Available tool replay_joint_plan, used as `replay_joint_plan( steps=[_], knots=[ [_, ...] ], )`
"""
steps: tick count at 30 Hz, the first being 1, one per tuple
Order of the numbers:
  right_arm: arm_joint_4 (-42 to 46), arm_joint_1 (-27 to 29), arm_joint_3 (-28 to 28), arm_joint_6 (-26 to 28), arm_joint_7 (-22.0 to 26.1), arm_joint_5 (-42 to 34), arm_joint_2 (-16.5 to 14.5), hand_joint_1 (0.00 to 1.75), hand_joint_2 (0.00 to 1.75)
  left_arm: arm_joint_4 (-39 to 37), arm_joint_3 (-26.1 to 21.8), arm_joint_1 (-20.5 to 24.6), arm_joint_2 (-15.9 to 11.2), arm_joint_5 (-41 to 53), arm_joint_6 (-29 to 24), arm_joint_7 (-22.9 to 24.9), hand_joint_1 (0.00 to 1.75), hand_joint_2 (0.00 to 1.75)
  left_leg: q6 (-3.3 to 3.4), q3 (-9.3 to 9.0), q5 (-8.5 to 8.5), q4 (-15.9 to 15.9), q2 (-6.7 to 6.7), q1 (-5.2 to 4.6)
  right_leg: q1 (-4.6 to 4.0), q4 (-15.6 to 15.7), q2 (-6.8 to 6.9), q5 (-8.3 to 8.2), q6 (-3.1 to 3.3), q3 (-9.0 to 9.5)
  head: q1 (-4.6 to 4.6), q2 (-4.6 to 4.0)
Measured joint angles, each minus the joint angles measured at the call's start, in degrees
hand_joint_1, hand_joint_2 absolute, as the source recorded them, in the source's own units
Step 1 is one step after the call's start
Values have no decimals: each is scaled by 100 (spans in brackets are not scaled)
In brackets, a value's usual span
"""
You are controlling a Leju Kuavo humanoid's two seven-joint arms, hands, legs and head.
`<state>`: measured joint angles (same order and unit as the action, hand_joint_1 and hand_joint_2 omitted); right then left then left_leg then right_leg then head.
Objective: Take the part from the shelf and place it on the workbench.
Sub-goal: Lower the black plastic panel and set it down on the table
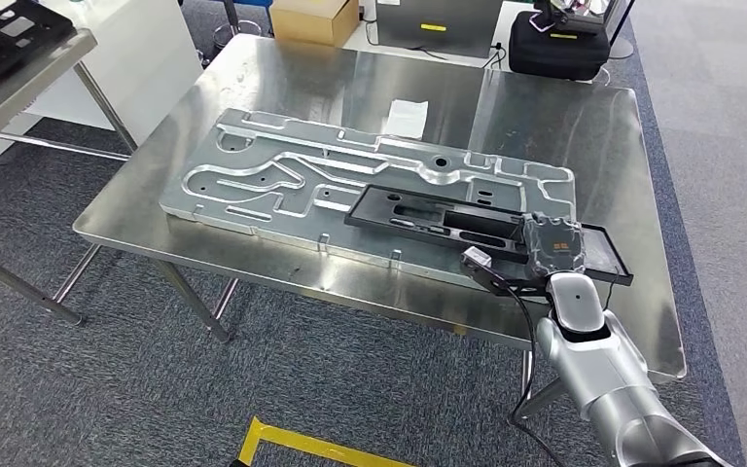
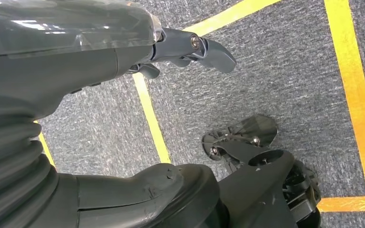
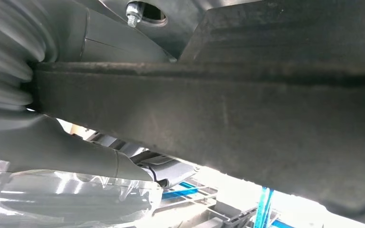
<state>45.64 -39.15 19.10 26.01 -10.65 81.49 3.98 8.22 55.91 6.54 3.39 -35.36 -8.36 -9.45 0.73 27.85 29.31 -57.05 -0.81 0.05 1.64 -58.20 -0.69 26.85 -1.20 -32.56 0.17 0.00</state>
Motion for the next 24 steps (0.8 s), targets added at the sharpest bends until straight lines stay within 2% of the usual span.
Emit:
replay_joint_plan(
  steps=[9,20,24],
  knots=[
    [-246,-79,9,145,23,12,7,175,175,0,67,20,0,-6,-92,-411,0,175,0,-3,0,-2,1,0,-1,0,-1,0,0,0,1,0],
    [-296,85,-13,265,64,34,57,175,175,9,77,32,2,-208,87,-802,0,175,0,-6,1,-4,2,0,-1,3,-2,0,0,5,0,0],
    [-284,137,-55,278,91,56,85,0,0,9,76,31,2,-194,97,-825,0,175,0,-12,1,-4,2,0,-2,5,-2,0,0,13,1,0]
  ],
)
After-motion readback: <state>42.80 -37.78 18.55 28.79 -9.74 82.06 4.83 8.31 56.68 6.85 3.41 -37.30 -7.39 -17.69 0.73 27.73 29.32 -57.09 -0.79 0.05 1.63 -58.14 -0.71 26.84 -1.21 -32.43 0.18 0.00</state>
